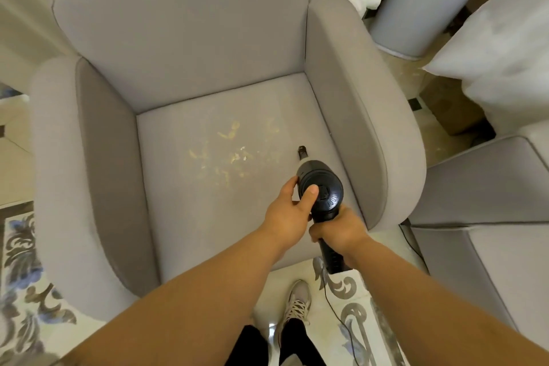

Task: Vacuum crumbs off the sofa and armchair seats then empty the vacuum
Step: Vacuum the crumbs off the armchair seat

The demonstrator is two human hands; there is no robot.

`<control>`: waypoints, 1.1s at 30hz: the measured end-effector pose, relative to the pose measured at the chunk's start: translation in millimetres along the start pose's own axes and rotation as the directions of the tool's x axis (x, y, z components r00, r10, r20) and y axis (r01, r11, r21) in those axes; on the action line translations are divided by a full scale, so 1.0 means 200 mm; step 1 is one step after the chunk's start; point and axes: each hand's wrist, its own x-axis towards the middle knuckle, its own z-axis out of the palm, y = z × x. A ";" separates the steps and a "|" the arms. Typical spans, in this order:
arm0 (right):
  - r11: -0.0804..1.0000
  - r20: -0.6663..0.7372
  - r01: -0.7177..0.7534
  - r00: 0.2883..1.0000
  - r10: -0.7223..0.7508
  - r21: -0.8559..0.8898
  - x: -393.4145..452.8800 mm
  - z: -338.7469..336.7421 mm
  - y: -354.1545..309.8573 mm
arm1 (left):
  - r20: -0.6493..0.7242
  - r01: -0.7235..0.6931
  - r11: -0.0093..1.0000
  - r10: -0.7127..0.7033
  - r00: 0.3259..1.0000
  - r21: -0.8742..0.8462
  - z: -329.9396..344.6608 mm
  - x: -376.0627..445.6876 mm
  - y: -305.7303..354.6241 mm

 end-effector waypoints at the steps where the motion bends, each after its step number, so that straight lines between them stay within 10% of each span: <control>1: 1.000 0.013 0.000 1.000 0.000 -0.008 -0.01 0.03 0.00 | -0.015 -0.004 1.000 0.004 1.000 -0.006 -0.03 -0.02 -0.02; 33: 0.999 0.058 -0.032 0.998 0.031 0.009 0.00 0.26 -0.19 | 0.006 0.059 0.998 -0.058 0.998 -0.038 -0.33 0.01 0.02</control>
